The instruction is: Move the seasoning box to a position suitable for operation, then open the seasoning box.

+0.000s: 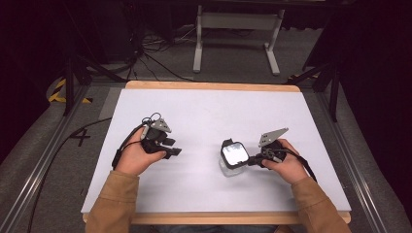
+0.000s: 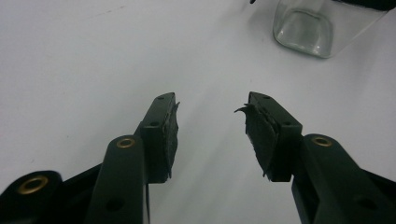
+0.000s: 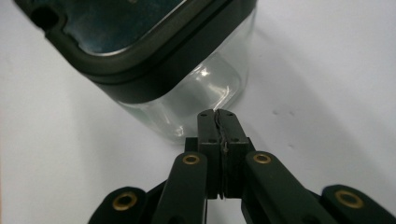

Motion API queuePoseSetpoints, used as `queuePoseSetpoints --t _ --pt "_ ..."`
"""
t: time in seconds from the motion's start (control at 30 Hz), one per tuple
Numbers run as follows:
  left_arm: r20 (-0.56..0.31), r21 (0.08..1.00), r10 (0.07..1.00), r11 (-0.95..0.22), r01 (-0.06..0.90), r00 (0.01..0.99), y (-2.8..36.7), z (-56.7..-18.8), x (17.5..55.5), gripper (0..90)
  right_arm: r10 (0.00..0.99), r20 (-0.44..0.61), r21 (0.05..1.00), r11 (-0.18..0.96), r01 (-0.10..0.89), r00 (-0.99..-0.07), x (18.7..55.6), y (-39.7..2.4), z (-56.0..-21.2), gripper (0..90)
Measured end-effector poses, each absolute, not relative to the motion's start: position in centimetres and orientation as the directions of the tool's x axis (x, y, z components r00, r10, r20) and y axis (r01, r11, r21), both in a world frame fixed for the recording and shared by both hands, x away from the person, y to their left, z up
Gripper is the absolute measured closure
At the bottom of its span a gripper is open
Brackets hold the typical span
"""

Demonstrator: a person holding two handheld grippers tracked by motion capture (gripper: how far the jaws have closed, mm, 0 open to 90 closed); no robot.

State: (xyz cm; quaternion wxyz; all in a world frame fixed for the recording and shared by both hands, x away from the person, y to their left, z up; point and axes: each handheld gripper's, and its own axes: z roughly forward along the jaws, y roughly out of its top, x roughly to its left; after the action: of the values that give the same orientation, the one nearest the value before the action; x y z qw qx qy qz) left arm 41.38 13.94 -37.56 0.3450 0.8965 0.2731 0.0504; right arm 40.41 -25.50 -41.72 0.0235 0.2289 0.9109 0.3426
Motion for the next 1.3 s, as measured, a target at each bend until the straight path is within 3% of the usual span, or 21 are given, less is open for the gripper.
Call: queuePoseSetpoints --t 0.2,0.43,0.63,0.8,1.03,1.2,1.3 --pt "-0.119 0.667 0.51 -0.594 0.45 0.852 13.1 -37.2 41.4 55.7 0.393 0.115 0.62 0.689 0.375 -0.912 39.6 -24.7 -41.6 89.8" --pt "-0.173 0.709 0.43 -0.57 0.415 0.886 12.1 -36.8 41.7 58.5 0.377 0.14 0.633 0.677 0.375 -0.916 39.3 -25.0 -41.3 89.8" --pt "-0.185 0.696 0.461 -0.562 0.447 0.868 11.2 -35.6 41.6 62.2 0.42 0.13 0.653 0.645 0.396 -0.898 39.1 -26.4 -40.4 89.8" --pt "-0.179 0.71 0.432 -0.565 0.42 0.884 9.9 -34.1 41.3 65.6 0.447 0.116 0.679 0.616 0.399 -0.887 38.6 -27.8 -39.6 89.8" --pt "-0.138 0.694 0.368 -0.626 0.355 0.92 7.4 -32.1 41.7 76.3 0.483 0.112 0.698 0.584 0.414 -0.869 37.9 -29.3 -39.1 89.7" --pt "-0.136 0.715 0.305 -0.628 0.306 0.943 5.9 -30.7 42.4 88.9 0.501 0.115 0.702 0.57 0.427 -0.858 37.4 -29.9 -39.1 89.7" --pt "-0.12 0.708 0.282 -0.648 0.281 0.952 4.4 -30.6 42.6 89.8 0.508 0.113 0.708 0.562 0.428 -0.854 37.1 -30.3 -39.1 89.7"
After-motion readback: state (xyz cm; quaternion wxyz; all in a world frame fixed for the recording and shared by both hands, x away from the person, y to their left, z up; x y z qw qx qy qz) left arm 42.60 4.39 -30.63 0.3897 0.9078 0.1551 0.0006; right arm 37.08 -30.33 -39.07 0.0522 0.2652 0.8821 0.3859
